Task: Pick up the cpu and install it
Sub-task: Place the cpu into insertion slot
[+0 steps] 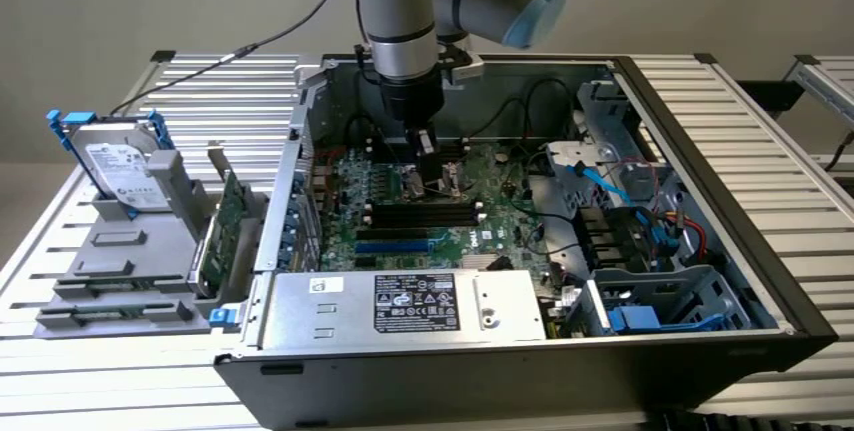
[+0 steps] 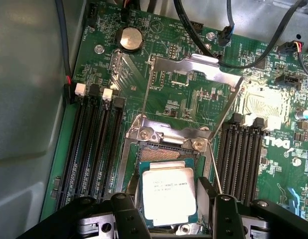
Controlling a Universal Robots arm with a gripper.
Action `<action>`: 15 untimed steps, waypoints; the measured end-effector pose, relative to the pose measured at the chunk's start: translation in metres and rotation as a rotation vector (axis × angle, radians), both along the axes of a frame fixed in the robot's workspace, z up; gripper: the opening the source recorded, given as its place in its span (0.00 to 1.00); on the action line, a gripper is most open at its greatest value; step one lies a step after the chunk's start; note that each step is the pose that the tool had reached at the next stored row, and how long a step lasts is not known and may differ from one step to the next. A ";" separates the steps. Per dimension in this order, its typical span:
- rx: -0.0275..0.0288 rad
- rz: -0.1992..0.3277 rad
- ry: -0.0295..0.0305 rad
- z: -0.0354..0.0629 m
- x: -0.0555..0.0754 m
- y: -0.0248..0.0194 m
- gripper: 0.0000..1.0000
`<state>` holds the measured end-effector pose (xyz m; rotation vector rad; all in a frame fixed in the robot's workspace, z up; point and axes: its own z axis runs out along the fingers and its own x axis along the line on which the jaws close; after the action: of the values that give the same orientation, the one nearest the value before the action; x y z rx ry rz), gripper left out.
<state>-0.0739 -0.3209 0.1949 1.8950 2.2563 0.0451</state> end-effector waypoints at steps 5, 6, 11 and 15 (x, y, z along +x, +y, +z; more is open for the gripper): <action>-0.0002 0.000 0.0001 -0.0012 0.000 0.0000 0.57; 0.0000 0.000 0.0001 -0.0019 0.000 0.0000 0.57; -0.0006 0.000 0.0002 -0.0055 0.000 -0.0001 0.57; -0.0003 0.000 0.0001 -0.0061 0.000 0.0000 0.57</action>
<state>-0.0739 -0.3209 0.1889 1.8949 2.2563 0.0447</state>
